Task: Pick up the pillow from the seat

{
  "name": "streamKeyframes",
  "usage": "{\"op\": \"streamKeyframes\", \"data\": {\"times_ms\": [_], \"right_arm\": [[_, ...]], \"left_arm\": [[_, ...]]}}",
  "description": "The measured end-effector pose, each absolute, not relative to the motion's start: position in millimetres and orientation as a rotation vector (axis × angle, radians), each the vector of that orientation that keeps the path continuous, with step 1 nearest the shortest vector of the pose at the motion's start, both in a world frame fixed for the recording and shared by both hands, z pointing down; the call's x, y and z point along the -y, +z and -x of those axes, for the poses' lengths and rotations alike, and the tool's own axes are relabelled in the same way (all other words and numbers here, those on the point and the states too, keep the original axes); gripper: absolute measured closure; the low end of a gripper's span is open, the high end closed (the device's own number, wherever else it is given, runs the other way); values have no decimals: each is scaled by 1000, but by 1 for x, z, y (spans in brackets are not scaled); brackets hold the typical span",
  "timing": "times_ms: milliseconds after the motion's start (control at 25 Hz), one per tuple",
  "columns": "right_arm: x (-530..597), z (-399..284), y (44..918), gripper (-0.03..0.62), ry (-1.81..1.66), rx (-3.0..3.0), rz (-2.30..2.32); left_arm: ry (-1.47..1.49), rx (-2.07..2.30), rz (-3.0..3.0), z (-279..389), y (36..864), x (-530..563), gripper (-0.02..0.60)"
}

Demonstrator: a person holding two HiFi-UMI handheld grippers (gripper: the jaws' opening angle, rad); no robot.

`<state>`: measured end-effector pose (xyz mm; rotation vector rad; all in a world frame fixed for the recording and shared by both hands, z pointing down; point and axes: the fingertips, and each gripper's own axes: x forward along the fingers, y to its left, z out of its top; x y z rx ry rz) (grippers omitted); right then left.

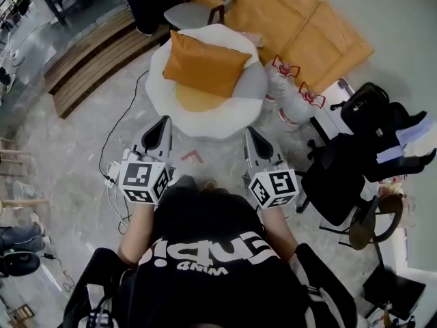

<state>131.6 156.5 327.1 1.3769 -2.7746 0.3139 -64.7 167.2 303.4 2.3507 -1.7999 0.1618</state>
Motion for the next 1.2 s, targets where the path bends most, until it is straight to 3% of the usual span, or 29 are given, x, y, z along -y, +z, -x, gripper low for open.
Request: {"op": "streamKeyframes", "data": {"times_ms": [720, 1200], "right_arm": [[-65, -107, 342, 572, 342, 2730, -1419], [58, -50, 349, 572, 375, 2684, -1453]], "left_arm": [[171, 1770, -2356, 95, 318, -64, 572], [165, 1663, -2429, 131, 318, 78, 572]]}}
